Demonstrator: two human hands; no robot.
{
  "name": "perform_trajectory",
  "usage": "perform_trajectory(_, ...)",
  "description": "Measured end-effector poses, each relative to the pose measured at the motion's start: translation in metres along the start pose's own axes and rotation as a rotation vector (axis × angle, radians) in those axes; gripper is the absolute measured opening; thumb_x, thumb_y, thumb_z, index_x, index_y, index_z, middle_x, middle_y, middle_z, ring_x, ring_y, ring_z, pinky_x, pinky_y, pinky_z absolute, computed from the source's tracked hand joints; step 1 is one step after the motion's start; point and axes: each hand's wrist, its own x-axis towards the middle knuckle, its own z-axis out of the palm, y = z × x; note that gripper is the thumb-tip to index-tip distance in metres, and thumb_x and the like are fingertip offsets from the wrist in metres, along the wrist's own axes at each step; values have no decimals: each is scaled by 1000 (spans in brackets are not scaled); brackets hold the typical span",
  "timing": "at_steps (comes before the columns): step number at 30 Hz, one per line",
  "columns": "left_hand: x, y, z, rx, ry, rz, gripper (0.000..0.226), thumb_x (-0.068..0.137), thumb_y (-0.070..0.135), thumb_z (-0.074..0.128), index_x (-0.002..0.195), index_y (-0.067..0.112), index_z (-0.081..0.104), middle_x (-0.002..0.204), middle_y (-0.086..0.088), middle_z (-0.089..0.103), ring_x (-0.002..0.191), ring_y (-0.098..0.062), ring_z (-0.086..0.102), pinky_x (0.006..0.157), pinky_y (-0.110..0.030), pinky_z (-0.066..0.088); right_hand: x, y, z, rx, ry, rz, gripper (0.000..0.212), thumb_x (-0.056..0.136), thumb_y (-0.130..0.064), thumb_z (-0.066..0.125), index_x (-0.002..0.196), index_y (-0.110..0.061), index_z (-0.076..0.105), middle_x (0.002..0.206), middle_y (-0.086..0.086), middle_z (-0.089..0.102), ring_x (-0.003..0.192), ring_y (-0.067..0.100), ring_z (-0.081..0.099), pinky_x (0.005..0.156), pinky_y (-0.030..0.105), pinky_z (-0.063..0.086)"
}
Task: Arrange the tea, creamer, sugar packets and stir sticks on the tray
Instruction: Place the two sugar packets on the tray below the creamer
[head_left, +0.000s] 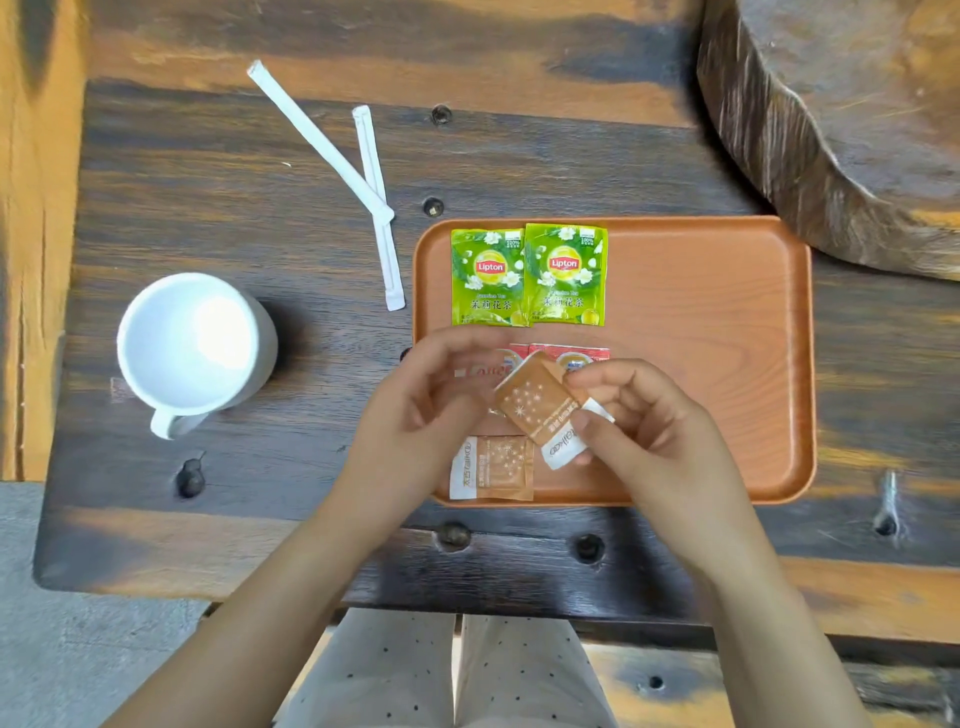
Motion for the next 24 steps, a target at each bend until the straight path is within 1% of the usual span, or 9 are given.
perform_trajectory(2, 2, -4, 0, -13, 76, -105, 21, 81, 14, 65, 99, 24, 65, 95, 6, 71, 89, -8, 65, 76, -17, 53, -2, 0, -1, -57, -14, -23, 34, 85, 5, 57, 96, -26, 63, 79, -7, 68, 74, 9, 61, 69, 21, 49)
perform_trajectory(3, 2, -6, 1, -23, 73, -153, 19, 80, 14, 67, 95, 25, 66, 87, 7, 72, 81, -7, 65, 70, -17, 54, -3, 0, -2, -71, -18, -28, 35, 85, 5, 58, 96, -28, 63, 78, -7, 67, 74, 10, 60, 70, 22, 49)
perform_trajectory(6, 3, -9, 6, -70, 50, -249, 28, 79, -4, 64, 83, 23, 69, 69, 9, 70, 63, -4, 63, 57, -16, 54, -4, 1, -3, -32, 30, -8, 31, 84, 1, 60, 97, -28, 63, 81, -3, 66, 74, 17, 54, 69, 22, 45)
perform_trajectory(8, 3, -9, 9, -115, 68, -276, 31, 78, -8, 62, 82, 21, 70, 64, 9, 69, 59, -3, 63, 54, -16, 54, -5, 3, -4, 43, 81, 30, 26, 84, -1, 61, 97, -24, 63, 84, 8, 64, 75, 18, 52, 67, 18, 44)
perform_trajectory(12, 1, -8, 15, -173, 85, -283, 28, 79, -5, 62, 86, 21, 70, 64, 11, 68, 59, -3, 62, 57, -17, 54, -9, 9, -3, 103, 91, 111, 24, 81, 1, 62, 96, -18, 61, 85, 21, 60, 73, 20, 53, 62, 20, 49)
perform_trajectory(14, -1, -8, 19, -245, 68, -285, 20, 76, 4, 64, 91, 17, 68, 67, 10, 70, 64, -3, 64, 62, -17, 55, -12, 11, -1, 116, 133, 122, 20, 81, 1, 63, 88, -17, 60, 81, 22, 61, 67, 21, 55, 63, 26, 50)
perform_trajectory(17, -5, -6, 29, -269, 39, -314, 22, 76, 4, 64, 94, 15, 66, 76, 6, 72, 72, -7, 65, 69, -22, 56, -17, 13, 2, 93, 151, 113, 16, 80, -2, 65, 79, -17, 58, 76, 6, 66, 69, 16, 59, 73, 36, 49)
perform_trajectory(21, -8, -2, 40, 127, -24, -178, 29, 80, -2, 63, 93, 23, 68, 78, -1, 66, 69, -14, 59, 65, -19, 49, -21, 9, -6, -138, 80, 34, 17, 78, -21, 71, 90, -27, 61, 74, -12, 63, 68, 3, 54, 67, 14, 43)
perform_trajectory(24, -14, -3, 48, 204, -85, -138, 32, 77, 5, 66, 91, 33, 66, 76, 0, 65, 77, -20, 64, 73, -23, 51, -20, 4, -20, -178, -6, -6, 31, 80, -7, 68, 98, -32, 64, 74, -8, 64, 68, 6, 55, 64, 14, 46)
